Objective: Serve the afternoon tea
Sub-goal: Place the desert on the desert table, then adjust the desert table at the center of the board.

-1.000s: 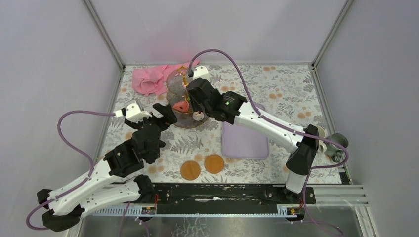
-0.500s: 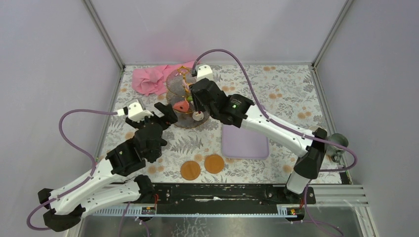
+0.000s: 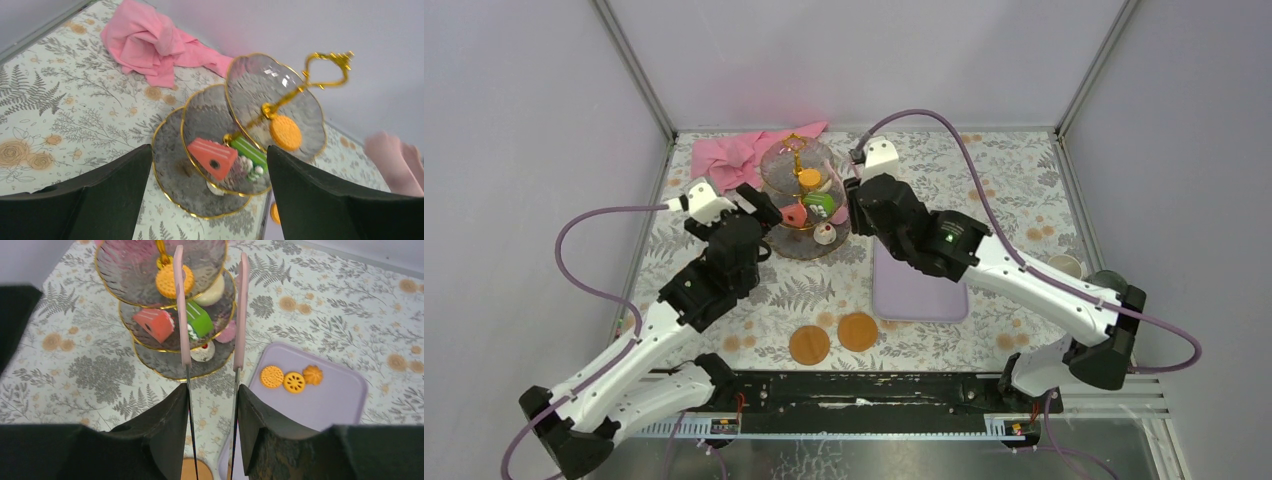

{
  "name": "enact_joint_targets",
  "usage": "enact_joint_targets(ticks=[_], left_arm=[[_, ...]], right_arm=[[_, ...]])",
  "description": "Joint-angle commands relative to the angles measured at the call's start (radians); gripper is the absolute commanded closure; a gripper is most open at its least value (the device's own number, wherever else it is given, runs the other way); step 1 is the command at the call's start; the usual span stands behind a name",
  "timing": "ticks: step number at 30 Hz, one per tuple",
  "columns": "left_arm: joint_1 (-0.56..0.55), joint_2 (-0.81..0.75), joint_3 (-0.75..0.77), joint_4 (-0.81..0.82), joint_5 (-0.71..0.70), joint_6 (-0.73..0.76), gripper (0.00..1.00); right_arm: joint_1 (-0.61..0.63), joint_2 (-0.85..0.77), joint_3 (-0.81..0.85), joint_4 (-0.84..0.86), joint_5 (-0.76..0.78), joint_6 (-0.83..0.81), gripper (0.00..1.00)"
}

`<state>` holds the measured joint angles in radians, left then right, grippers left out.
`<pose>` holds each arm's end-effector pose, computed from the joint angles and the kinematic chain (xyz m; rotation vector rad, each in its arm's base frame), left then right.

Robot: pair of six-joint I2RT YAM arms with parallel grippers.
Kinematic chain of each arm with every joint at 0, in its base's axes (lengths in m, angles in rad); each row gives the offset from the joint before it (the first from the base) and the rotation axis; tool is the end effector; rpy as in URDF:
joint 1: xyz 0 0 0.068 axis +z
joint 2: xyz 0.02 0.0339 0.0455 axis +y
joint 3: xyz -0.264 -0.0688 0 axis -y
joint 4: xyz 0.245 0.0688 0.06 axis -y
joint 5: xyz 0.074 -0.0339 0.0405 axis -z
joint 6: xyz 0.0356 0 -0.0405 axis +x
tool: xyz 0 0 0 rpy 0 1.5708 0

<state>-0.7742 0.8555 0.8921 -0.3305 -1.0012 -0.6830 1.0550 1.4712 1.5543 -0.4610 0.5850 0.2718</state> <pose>0.1487 -0.1035 0.3547 -0.5769 1.6306 -0.1377 0.1795 0.2768 0.4181 -0.3582 1.8633 0.3361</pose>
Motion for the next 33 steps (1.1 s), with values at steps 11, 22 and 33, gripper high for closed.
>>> enact_joint_targets(ticks=[11,22,33], left_arm=[[0.465,0.146,0.053,0.214,0.546,-0.214,0.14],[0.573,0.240,0.040,0.279,0.716,-0.260,0.26],[0.602,0.312,0.030,0.359,0.808,-0.255,0.31]], right_arm=[[0.007,-0.205,-0.193,0.048,0.109,0.000,0.56],[0.007,-0.236,-0.257,0.053,0.126,0.018,0.56],[-0.016,-0.270,-0.375,0.042,0.148,0.087,0.57]])
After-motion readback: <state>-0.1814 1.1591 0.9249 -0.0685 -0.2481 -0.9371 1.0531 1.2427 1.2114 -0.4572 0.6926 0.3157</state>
